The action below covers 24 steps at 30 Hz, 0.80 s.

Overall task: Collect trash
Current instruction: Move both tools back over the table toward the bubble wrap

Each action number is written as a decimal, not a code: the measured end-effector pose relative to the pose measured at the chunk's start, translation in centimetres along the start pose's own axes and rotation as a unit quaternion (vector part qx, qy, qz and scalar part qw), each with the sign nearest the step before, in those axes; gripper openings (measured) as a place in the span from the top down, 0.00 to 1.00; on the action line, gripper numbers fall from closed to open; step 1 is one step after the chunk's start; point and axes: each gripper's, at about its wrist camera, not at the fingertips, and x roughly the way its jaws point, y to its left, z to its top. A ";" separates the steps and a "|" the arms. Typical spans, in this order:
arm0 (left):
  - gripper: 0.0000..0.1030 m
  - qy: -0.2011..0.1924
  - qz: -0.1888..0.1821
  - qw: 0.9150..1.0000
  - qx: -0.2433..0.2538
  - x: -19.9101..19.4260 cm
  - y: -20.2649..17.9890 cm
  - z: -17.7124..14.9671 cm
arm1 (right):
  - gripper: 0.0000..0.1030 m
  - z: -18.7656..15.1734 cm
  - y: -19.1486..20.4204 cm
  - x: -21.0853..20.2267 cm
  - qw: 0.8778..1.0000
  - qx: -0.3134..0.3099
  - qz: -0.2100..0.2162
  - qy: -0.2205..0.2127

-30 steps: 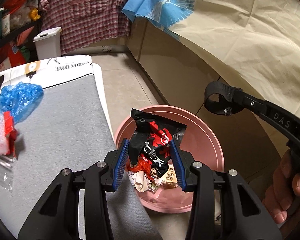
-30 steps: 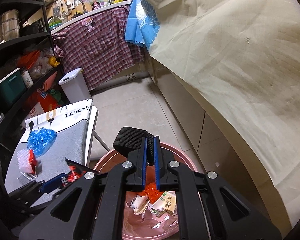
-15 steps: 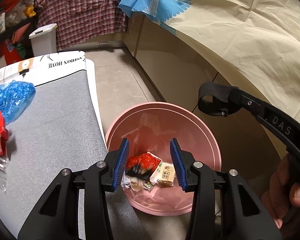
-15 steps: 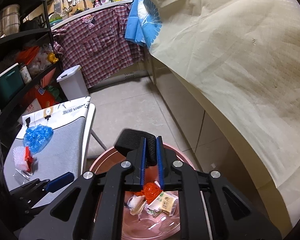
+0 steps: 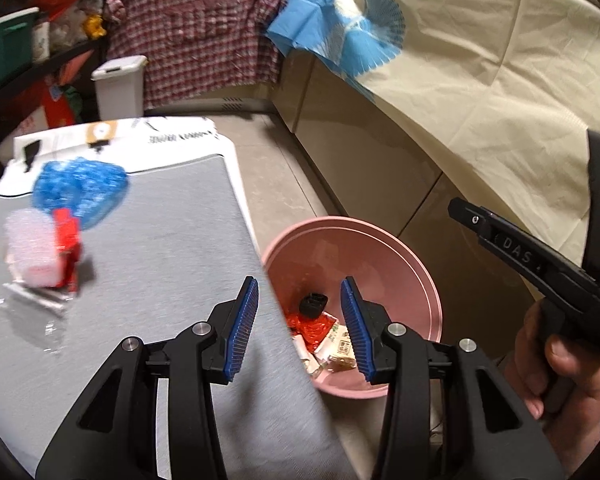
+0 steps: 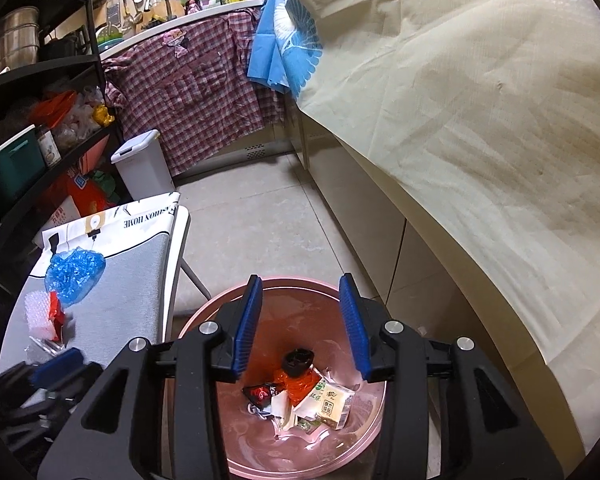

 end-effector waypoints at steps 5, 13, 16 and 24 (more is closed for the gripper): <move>0.58 -0.022 0.017 1.000 -0.009 -3.9 2.2 -0.2 | 0.60 -0.3 0.7 -1.2 1.000 -0.012 0.005 -0.009; 0.58 -0.044 0.049 0.998 -0.013 -9.5 7.1 -0.3 | 0.60 -0.6 1.4 -3.2 0.999 -0.018 0.017 -0.023; 0.58 -0.049 0.061 0.997 -0.011 -11.7 9.5 0.0 | 0.60 -0.7 2.1 -4.1 0.999 -0.024 0.028 -0.031; 0.70 -0.083 0.102 0.990 -0.047 -15.0 17.7 1.1 | 0.83 -1.2 5.9 -6.2 0.993 -0.040 0.093 -0.058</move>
